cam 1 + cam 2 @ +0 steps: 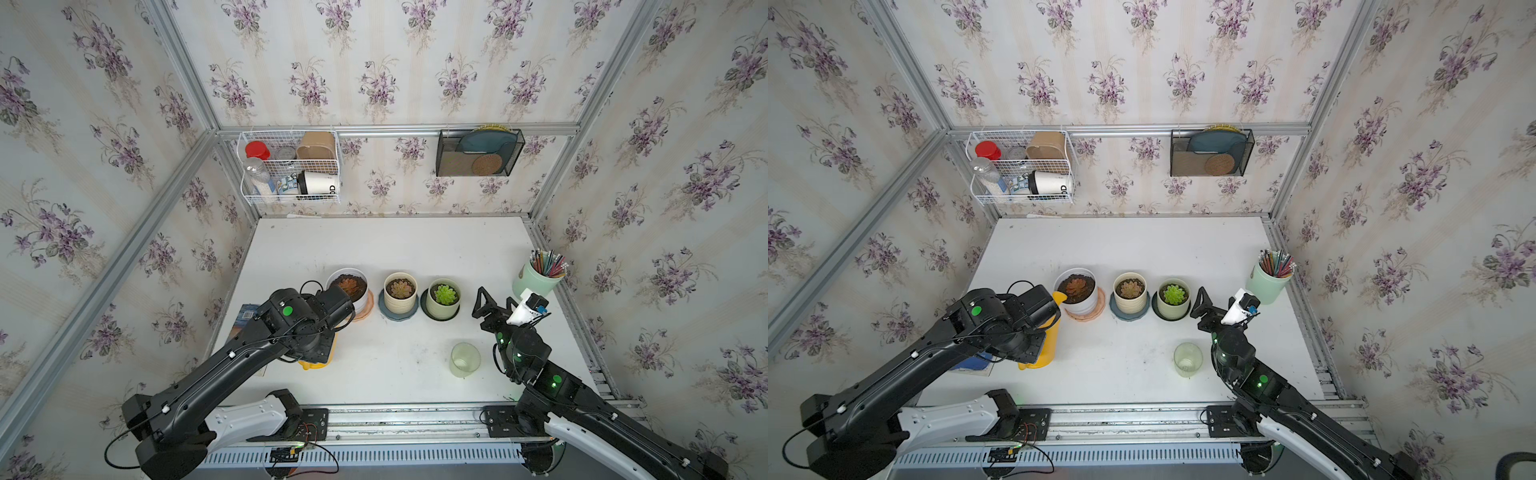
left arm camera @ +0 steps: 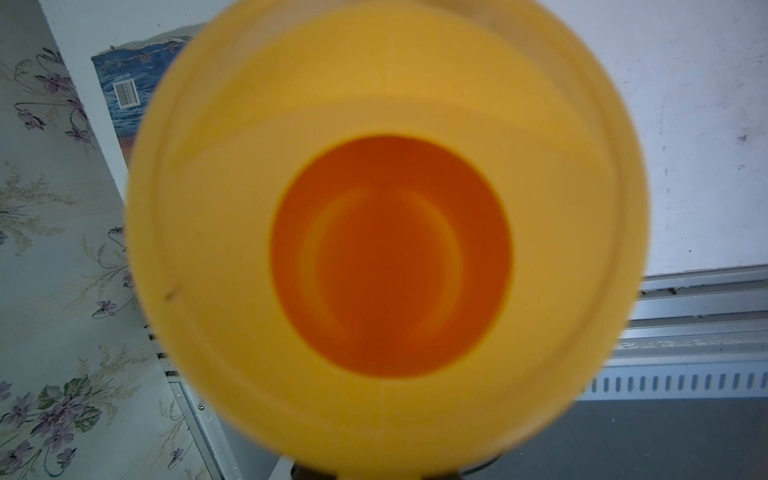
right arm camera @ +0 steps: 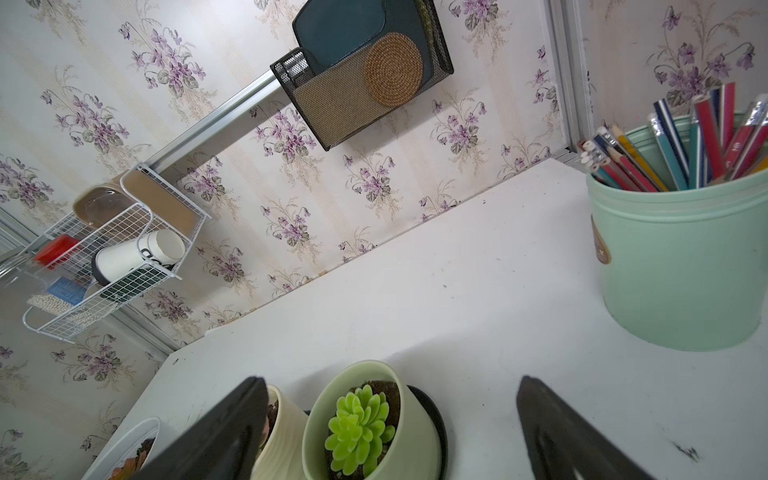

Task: Water the succulent around the soil edge
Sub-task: Water the soil of the potted plant with water.

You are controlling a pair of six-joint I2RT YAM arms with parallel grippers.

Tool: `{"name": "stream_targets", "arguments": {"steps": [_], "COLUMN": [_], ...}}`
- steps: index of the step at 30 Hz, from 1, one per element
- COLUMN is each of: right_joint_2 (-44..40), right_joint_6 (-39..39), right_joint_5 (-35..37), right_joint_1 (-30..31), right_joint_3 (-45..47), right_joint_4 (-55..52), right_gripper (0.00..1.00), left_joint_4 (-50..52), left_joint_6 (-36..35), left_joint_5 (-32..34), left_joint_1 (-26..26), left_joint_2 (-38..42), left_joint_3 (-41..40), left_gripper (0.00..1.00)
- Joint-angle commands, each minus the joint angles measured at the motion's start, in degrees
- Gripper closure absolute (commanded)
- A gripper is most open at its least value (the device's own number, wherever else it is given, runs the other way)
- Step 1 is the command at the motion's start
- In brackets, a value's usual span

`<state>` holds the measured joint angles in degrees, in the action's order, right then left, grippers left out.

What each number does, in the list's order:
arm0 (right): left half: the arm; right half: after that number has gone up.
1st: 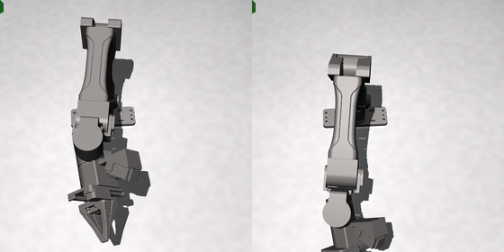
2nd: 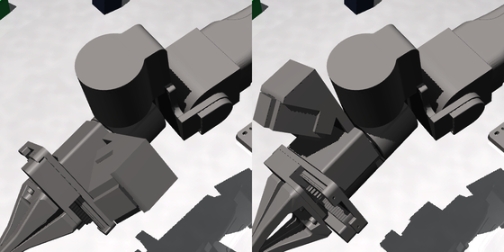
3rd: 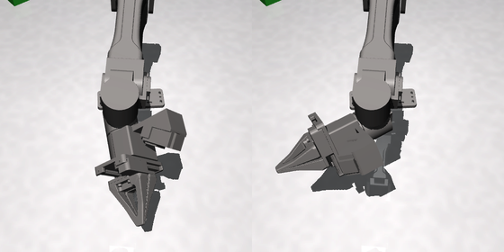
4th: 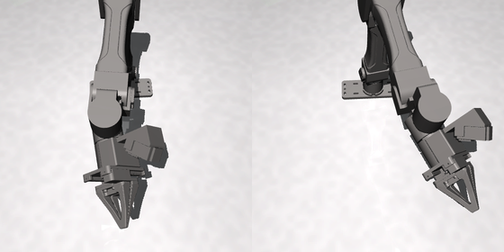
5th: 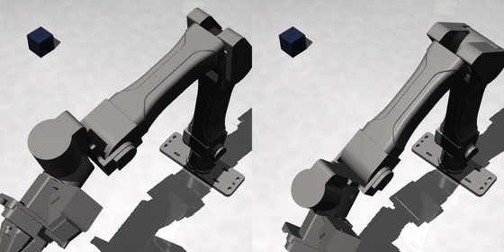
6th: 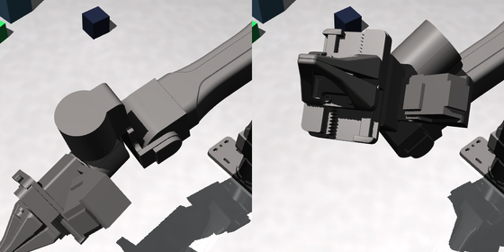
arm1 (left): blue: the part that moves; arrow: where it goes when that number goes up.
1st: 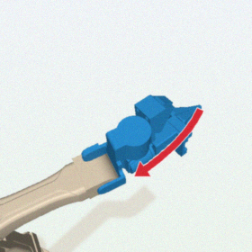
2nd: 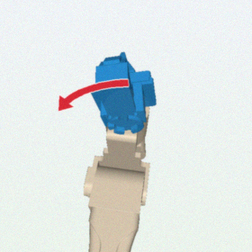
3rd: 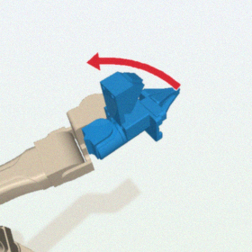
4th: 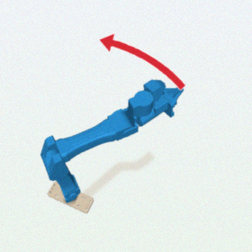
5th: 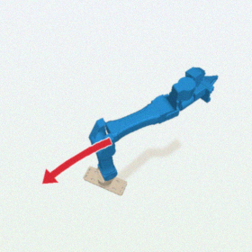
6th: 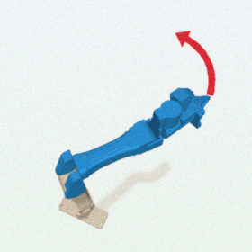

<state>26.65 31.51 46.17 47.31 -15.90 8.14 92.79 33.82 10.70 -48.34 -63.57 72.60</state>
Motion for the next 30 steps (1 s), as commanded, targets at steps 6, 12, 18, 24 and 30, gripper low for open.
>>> {"name": "stream_targets", "arguments": {"steps": [6,12,18,24,30], "right_joint_2": [-0.25,-0.20,-0.26,-0.14,0.06], "right_joint_6": [0.10,0.07,0.14,0.15,0.06], "right_joint_5": [0.26,0.18,-0.01,-0.03,-0.07], "right_joint_1": [0.06,0.06,0.06,-0.02,-0.02], "right_joint_3": [0.07,0.17,0.23,0.34,0.42], "right_joint_4": [1.09,0.99,1.15,1.17,1.49], "right_gripper": [0.02,0.02,0.02,0.02,0.02], "left_joint_4": [5.06,2.53,0.33,-0.26,0.07], "left_joint_6": [-4.02,-5.33,-7.37,-8.20,-8.12], "left_joint_5": [-5.29,-6.52,-6.04,-5.34,-3.48], "left_joint_1": [0.17,0.15,0.20,0.17,0.17], "left_joint_2": [-1.10,-2.99,-5.45,-6.97,-6.50], "left_joint_3": [2.58,3.41,5.37,6.17,7.61], "left_gripper": [1.00,1.00,1.00,1.00,1.00]}}
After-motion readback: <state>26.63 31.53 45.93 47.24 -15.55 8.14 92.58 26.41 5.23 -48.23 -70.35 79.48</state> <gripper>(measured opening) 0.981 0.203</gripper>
